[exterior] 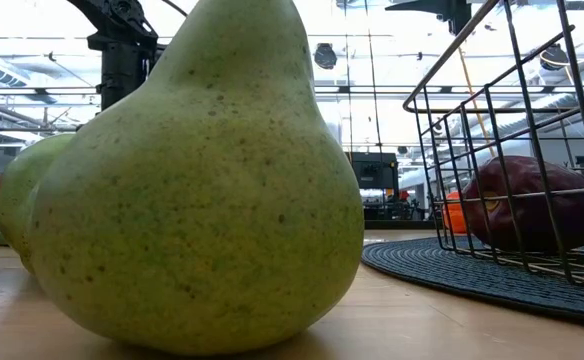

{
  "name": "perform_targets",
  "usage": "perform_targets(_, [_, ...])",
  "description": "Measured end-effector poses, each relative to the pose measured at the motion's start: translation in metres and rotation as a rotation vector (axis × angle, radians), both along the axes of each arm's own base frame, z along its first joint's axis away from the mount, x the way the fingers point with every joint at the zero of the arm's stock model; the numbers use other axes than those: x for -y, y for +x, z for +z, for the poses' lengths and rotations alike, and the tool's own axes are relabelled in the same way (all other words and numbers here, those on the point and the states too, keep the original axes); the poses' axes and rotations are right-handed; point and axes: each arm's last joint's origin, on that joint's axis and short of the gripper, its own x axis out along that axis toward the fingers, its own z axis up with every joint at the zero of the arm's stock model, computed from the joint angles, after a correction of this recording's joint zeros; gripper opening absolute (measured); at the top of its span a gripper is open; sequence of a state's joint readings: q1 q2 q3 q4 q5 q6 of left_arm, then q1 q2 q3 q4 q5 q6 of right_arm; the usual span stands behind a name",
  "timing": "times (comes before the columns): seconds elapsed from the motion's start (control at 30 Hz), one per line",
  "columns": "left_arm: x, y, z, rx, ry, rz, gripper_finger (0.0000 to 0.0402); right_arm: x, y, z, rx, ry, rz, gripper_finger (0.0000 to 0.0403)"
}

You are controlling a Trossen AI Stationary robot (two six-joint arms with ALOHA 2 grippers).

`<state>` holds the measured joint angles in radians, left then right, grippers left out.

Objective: Build produce basket
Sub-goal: Put the apple into the gold wire basket

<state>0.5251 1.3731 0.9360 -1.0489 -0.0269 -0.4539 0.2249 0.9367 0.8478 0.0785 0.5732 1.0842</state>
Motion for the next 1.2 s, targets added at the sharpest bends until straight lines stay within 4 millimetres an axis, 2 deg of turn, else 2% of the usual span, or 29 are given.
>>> perform_targets(0.17, [0.001, -0.001, 0.000, -0.013, -0.007, -0.007, 0.0044, 0.000, 0.000, 0.000, -0.001, -0.003, 0.000, 0.0341])
perform_targets(0.53, [0.001, -0.002, 0.000, -0.022, -0.010, -0.033, 0.0036, 0.000, 0.000, 0.000, -0.003, -0.007, 0.001, 0.0341])
perform_targets(0.7, [0.001, -0.001, 0.000, -0.017, -0.004, -0.055, 0.0008, 0.000, 0.000, 0.000, -0.003, -0.008, 0.001, 0.0341])
perform_targets(0.97, [0.000, 0.002, 0.000, 0.024, -0.005, -0.061, 0.0003, 0.000, 0.000, 0.000, -0.014, -0.039, 0.003, 0.0341])
perform_targets(1.1, [0.006, -0.001, 0.012, 0.079, -0.041, -0.073, 0.0002, 0.000, 0.000, 0.000, -0.023, -0.063, 0.005, 0.0341])
perform_targets(1.2, [0.014, -0.002, 0.032, 0.154, -0.023, -0.110, 0.0001, 0.000, 0.000, 0.000, -0.030, -0.078, 0.007, 0.0341])
